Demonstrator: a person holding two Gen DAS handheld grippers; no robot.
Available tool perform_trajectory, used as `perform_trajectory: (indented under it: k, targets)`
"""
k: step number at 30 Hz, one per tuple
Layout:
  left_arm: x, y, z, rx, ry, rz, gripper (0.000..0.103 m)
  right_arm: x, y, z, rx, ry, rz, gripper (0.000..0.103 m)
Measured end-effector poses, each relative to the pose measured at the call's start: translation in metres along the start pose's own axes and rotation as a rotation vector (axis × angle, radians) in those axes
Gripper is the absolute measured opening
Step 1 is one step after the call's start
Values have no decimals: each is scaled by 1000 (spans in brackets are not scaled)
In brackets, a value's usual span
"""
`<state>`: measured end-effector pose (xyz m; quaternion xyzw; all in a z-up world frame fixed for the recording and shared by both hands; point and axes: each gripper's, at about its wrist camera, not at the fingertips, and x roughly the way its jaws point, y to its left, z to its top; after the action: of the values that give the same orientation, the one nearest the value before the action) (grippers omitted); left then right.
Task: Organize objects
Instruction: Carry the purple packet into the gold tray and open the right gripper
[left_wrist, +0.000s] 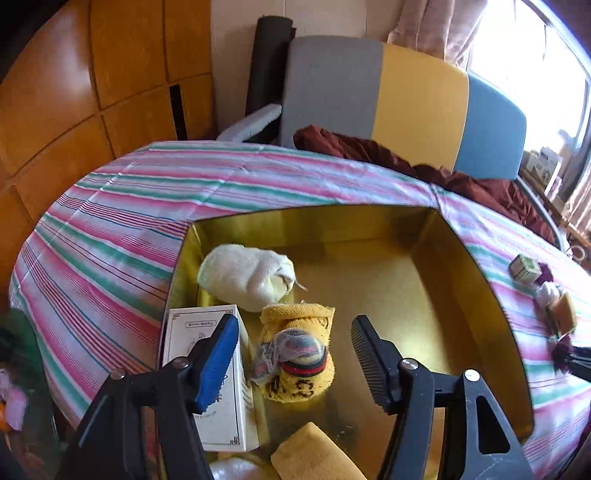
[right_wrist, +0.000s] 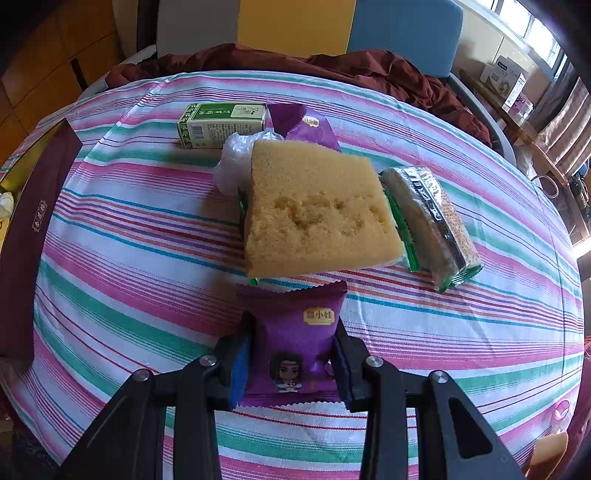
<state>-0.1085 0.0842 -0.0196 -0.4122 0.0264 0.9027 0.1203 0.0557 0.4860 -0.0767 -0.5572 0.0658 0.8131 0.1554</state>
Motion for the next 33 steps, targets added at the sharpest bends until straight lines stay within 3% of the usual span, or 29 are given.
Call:
perform_trajectory:
  k: [3, 8, 12, 22, 29, 33]
  targets:
    - [-20, 0, -2, -16, -56, -27, 73, 0, 2, 1, -13, -8, -12, 38]
    - [-46, -3, -6, -29, -117, 9, 89, 2, 4, 5, -26, -22, -36, 37]
    - [-61, -3, -10, -35, -160, 34, 92, -1, 7, 5, -20, -30, -35, 36]
    - [-70, 17, -32, -56, -155, 88, 100, -18, 62, -1, -54, -36, 109, 36]
    - [-75, 40, -40, -104, -166, 84, 101, -52, 104, 28, -37, -153, 215, 36]
    - [-74, 53, -44, -145, -148, 55, 101, -91, 162, 31, -89, -212, 297, 36]
